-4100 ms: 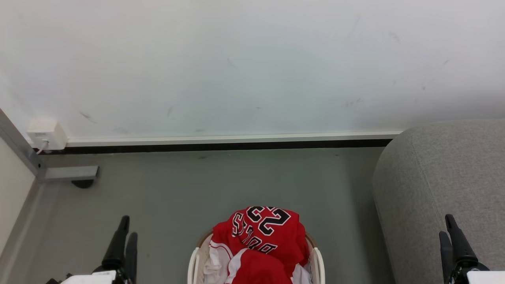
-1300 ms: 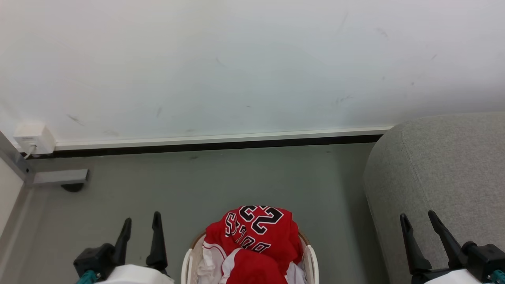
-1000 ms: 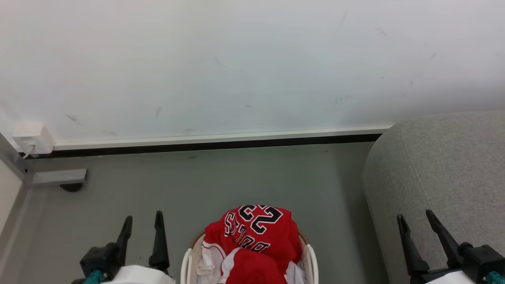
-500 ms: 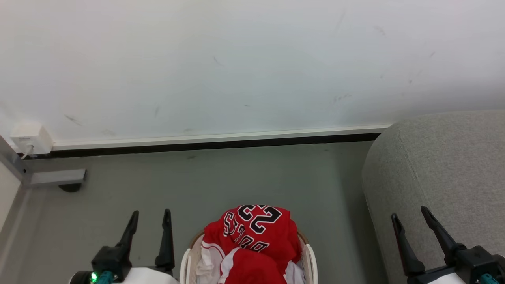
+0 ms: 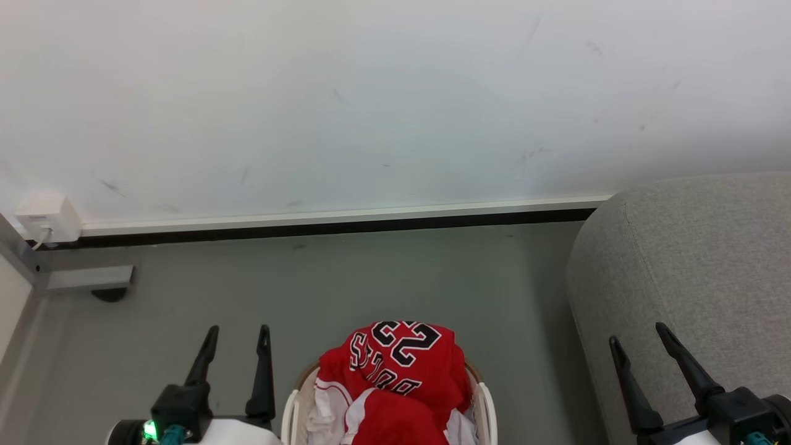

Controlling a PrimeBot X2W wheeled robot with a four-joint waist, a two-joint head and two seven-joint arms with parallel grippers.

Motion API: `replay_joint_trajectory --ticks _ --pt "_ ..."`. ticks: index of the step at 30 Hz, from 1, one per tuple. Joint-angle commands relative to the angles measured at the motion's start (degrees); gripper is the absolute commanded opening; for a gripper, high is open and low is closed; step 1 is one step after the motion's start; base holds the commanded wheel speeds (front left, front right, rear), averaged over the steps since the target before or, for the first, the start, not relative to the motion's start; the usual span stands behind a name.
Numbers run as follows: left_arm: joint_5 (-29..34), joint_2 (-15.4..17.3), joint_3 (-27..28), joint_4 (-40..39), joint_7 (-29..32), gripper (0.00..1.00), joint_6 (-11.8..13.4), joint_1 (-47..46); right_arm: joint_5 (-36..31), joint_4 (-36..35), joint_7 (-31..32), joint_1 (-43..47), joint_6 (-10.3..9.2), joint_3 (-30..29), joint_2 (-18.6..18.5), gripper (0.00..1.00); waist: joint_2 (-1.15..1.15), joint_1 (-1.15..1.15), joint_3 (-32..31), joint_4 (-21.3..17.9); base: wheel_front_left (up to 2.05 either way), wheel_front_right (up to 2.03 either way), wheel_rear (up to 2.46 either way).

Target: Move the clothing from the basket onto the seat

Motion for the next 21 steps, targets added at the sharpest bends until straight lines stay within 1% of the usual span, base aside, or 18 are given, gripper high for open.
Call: replay_joint_trajectory --ticks 1,21 --pt "0.5 0.4 0.2 0.0 -0.1 1.00 0.1 -0.3 -0.4 -0.3 -0.2 -0.5 0.29 -0.1 -0.3 1.00 0.00 0.00 -0.1 0.0 0.00 0.00 0.00" --pt "0.0 0.4 0.3 -0.3 -0.1 1.00 0.0 -0.4 0.6 -0.4 -0.2 -0.7 0.25 -0.3 0.1 1.00 0.00 0.00 0.0 -0.2 0.00 0.00 0.00"
